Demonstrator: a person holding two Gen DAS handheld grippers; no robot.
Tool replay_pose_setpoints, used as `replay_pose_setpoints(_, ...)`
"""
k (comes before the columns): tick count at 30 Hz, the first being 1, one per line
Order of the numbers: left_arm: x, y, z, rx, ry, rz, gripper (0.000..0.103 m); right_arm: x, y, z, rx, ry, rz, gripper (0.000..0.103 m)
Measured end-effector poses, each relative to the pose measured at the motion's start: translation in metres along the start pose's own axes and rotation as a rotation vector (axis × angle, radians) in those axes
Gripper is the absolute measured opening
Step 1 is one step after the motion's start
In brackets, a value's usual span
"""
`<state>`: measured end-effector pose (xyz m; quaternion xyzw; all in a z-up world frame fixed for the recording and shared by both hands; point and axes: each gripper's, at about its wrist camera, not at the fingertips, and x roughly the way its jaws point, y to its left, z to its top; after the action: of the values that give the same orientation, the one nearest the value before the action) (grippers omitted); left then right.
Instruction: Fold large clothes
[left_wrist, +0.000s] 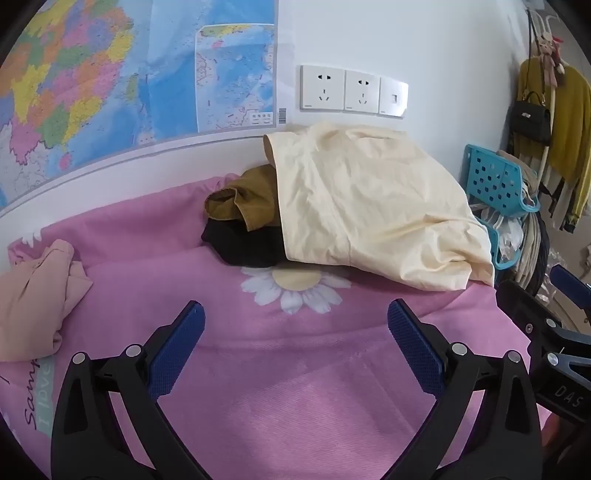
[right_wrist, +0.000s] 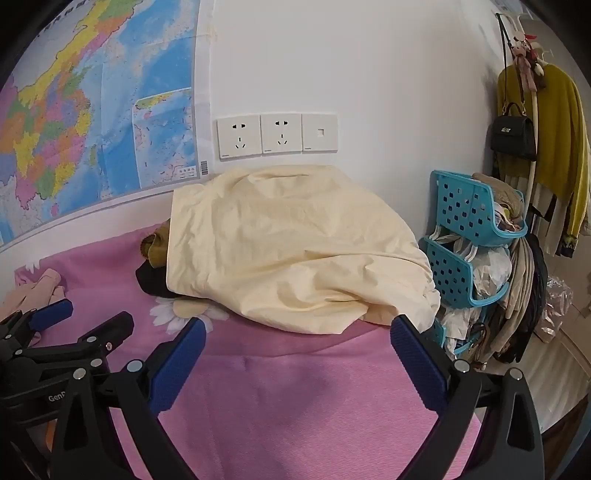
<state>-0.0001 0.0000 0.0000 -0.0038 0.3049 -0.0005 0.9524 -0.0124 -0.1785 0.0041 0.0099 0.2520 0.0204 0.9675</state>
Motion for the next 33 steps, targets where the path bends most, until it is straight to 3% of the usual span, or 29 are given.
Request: replay_pose_setpoints(33, -0.007, -0.001, 0.002, -0.008, -0.030, 0.001, 0.098, 0.000, 0.002, -0.001, -0.011, -0.001, -0.020, 0.097)
